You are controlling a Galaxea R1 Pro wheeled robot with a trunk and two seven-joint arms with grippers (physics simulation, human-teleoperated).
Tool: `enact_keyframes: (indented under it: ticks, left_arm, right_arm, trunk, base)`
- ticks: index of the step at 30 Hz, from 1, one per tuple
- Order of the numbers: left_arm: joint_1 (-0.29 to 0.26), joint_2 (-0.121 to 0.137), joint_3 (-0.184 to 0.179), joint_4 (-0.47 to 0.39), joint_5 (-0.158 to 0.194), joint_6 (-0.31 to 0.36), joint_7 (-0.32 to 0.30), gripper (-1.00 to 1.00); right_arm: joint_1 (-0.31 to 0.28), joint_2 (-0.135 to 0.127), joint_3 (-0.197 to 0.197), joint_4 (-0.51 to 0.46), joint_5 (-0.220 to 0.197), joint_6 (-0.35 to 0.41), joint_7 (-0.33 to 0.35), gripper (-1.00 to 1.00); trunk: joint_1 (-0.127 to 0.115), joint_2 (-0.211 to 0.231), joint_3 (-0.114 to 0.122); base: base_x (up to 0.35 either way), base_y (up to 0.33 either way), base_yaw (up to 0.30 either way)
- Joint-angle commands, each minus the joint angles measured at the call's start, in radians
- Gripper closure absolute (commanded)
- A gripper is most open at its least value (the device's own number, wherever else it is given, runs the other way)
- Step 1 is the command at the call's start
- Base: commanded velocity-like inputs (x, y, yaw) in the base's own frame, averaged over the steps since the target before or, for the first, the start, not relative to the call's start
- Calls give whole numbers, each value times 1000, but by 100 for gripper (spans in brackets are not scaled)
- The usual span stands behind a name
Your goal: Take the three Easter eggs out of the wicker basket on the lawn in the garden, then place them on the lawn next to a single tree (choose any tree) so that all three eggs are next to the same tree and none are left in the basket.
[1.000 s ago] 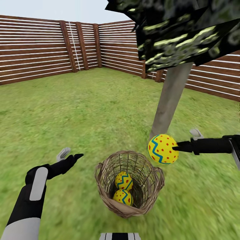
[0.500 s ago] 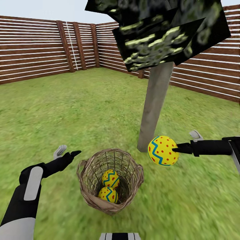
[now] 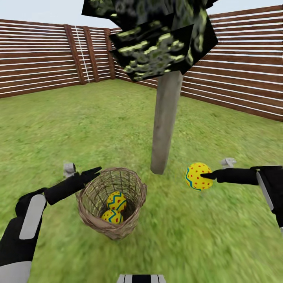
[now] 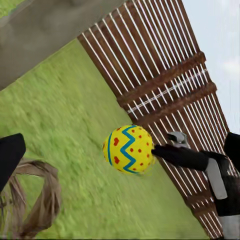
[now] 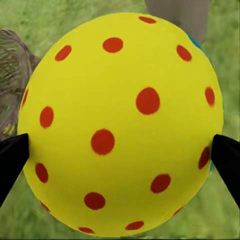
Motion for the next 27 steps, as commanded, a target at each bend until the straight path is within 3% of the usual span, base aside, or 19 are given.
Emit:
enact_keyframes:
  ticks: [1,4,9,11,13,14,17,18,19,21,24,27]
  left_arm:
    - [4,-15,-18,3,-4,2,-16,-100]
    - [6,-31,-95,21,-7,-15,-18,-100]
    - [6,-30,-111,24,-10,-21,-20,-100]
    - [6,-30,-111,24,-6,-21,-22,-100]
    - [6,-30,-111,24,-2,-20,-24,-100]
    - [6,-30,-111,24,0,-20,-24,-100]
    - [6,-30,-111,24,0,-20,-26,-100]
    - [6,-30,-111,24,0,-20,-27,-100]
    - [6,-31,-112,24,1,-20,-28,-100]
    - [6,-32,-112,24,2,-20,-29,-100]
    - [6,-32,-112,23,2,-20,-29,-100]
    - [6,-33,-112,23,2,-20,-29,-100]
  right_arm:
    - [-1,7,-1,-1,3,7,-57,100]
    - [-1,21,1,-8,7,8,-169,100]
    - [13,24,4,24,4,7,-188,100]
    - [14,68,5,42,13,6,-214,100]
    - [15,150,5,57,67,1,-323,100]
    - [15,171,5,61,79,-12,-349,100]
    - [22,191,9,92,109,-44,-384,100]
    - [37,218,10,99,136,-92,-429,100]
    - [56,266,10,118,176,-168,-531,100]
    - [67,310,10,166,199,-259,-646,100]
    - [71,323,22,231,204,-310,-689,100]
    - [71,324,88,252,207,-321,-701,100]
  trunk:
    - [-1,0,-1]
    - [-1,0,-1]
    - [-1,0,-1]
    - [-1,0,-1]
    - [-1,0,-1]
    - [-1,0,-1]
    - [-1,0,-1]
    - [-1,0,-1]
    - [-1,0,-1]
    - [-1,0,-1]
    - [-1,0,-1]
    - [-1,0,-1]
  base:
    - [-185,-294,7]
    - [-91,-324,205]
    - [2,-335,286]
    - [10,-83,290]
    - [2,-46,290]
    - [0,-241,290]
    - [0,-322,290]
    - [0,-337,290]
    - [0,-339,290]
    - [0,-339,290]
    - [0,-340,290]
    - [0,-339,290]
